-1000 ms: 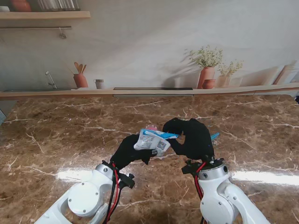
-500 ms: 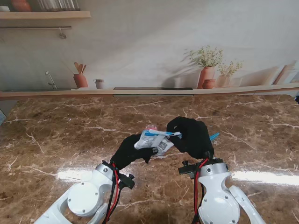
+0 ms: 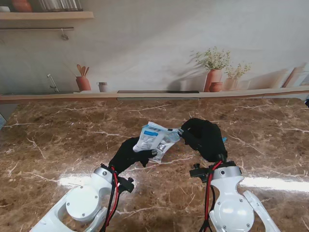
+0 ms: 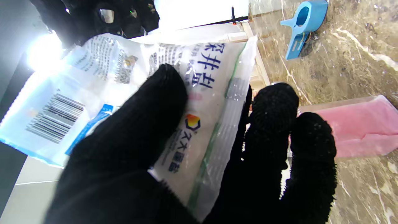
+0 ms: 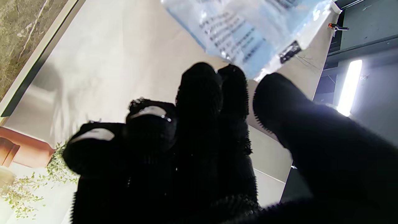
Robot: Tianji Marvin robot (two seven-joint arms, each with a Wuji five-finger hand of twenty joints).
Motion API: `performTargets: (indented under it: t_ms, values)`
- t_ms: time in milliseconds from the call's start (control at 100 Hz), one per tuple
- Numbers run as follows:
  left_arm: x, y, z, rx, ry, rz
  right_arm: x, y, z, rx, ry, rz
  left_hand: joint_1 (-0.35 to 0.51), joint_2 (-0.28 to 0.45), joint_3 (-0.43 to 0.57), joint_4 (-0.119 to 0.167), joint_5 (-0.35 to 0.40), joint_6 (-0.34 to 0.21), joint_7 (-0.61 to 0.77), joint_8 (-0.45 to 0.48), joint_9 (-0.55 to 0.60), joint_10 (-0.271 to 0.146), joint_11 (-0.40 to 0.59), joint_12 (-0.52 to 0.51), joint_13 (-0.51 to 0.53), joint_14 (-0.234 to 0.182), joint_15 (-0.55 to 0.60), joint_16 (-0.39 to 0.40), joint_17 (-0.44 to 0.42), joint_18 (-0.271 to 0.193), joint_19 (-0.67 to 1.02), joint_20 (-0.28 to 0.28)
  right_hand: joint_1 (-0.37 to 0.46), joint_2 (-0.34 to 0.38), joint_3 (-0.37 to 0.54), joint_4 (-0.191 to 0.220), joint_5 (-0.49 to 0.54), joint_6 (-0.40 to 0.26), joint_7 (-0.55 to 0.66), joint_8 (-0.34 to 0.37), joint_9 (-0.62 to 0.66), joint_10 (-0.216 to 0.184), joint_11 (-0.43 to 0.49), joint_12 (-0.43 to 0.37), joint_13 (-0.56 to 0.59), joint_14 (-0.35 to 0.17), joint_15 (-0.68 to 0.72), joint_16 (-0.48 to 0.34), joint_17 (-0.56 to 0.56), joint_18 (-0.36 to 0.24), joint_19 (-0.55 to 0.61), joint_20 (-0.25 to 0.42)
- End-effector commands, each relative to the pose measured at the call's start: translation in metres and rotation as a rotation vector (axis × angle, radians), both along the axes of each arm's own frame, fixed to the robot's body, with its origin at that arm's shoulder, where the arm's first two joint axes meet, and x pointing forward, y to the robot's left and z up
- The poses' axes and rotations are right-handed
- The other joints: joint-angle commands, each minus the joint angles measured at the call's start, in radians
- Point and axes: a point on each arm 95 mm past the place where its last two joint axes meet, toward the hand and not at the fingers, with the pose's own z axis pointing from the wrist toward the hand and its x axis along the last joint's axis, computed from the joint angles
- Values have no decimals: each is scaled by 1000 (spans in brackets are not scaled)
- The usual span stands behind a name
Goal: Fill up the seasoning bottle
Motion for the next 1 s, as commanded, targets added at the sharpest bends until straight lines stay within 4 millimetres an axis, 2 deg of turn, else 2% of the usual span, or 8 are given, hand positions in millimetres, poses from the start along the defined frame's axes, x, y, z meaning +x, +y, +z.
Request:
performTargets:
  t_ms: [0,130,210,280,350,420,710,990]
  values:
    - [1,4,1,7,9,1,2,-1,-2,-9,15,-1,84,141,223,65,110,-164,287,141,94,-127,127,49,40,27,45,-11,16,20,50,29,-13,19,-16,-3,27,-12,22,36,60,5,27,10,42,-7,22,-14,14,-4,65,5]
    - [6,12,3,28,15,9,8,-3,-5,-35,16,-25,81,147,223,64,106,-164,284,143,92,-125,127,48,40,25,46,-12,15,24,50,29,-20,25,-21,-4,14,-29,1,51,57,3,-6,0,41,-1,-24,-34,-21,-14,41,5]
    - [10,18,6,45,17,12,13,-5,-8,-67,-3,-61,81,149,220,65,105,-169,284,145,90,-124,127,48,40,24,46,-13,15,23,49,29,-21,29,-33,3,-41,-50,-27,-1,27,7,-109,-25,30,13,-181,-94,-103,-19,-44,-1]
    - [13,22,8,62,18,15,17,-8,-12,-92,-8,-76,82,150,217,65,105,-169,284,146,89,-123,127,48,40,24,46,-13,14,22,49,29,-54,64,-72,35,-127,-28,-121,-31,-82,12,-219,-42,-78,13,-346,-107,-221,-22,-177,-6]
    - [16,26,10,76,21,16,20,-12,-18,-130,-12,-87,82,153,215,65,105,-169,284,148,88,-122,127,48,40,25,46,-13,14,22,49,29,-105,98,-116,80,-158,1,-295,23,-185,12,-299,-81,-177,4,-487,-133,-309,-28,-306,-16]
    - [19,30,14,91,21,18,23,-16,-23,-175,-21,-102,84,152,213,66,103,-168,283,150,88,-122,128,48,39,25,47,-13,12,22,51,31,-150,147,-156,163,-179,26,-457,105,-264,15,-346,-120,-246,-2,-583,-165,-372,-25,-412,-25]
    - [35,44,28,160,15,4,28,-36,-42,-462,-49,-143,86,168,196,68,96,-177,280,162,82,-125,130,48,35,28,55,-8,8,22,64,44,-202,181,-306,194,-296,24,-581,102,-448,21,-486,-224,-400,-14,-851,-286,-491,-39,-681,-82]
    - [50,57,40,249,18,-7,33,-43,-70,-653,7,-114,85,170,186,67,93,-186,281,171,79,-131,136,52,33,28,69,1,14,19,91,69,-274,230,-392,225,-392,51,-688,14,-643,18,-656,-413,-593,-69,-1122,-517,-609,-168,-993,-292]
